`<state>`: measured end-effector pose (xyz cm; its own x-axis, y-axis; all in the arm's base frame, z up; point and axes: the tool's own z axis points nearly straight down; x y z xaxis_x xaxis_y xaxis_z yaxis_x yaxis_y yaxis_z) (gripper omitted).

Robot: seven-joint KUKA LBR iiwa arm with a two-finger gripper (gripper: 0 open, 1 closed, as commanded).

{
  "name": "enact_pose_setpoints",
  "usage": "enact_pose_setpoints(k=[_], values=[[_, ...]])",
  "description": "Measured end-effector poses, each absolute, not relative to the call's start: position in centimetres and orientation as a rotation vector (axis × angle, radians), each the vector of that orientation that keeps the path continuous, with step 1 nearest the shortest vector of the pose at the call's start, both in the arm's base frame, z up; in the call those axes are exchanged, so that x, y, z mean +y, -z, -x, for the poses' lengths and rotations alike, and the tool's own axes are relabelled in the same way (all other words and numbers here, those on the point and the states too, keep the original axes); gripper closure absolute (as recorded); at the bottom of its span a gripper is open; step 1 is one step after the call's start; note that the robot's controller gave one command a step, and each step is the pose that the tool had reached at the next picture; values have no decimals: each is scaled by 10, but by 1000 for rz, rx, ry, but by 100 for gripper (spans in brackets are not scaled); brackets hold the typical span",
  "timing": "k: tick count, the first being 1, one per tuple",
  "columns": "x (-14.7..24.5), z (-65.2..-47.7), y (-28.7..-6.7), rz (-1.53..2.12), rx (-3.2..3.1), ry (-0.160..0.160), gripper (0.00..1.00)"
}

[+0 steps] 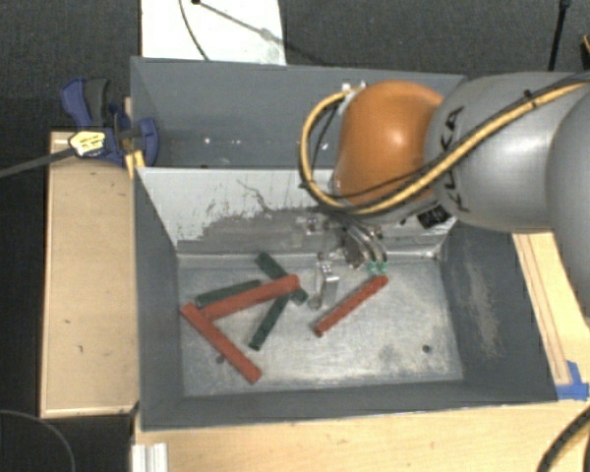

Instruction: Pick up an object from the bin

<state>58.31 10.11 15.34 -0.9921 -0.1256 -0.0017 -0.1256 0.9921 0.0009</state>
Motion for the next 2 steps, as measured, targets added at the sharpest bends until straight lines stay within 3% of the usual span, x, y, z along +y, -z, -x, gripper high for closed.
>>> enact_pose_setpoints(k=[1,2], values=[[157,-550,-70,712,3059,-4,0],[156,-553,-73,703,3052,-4,100]])
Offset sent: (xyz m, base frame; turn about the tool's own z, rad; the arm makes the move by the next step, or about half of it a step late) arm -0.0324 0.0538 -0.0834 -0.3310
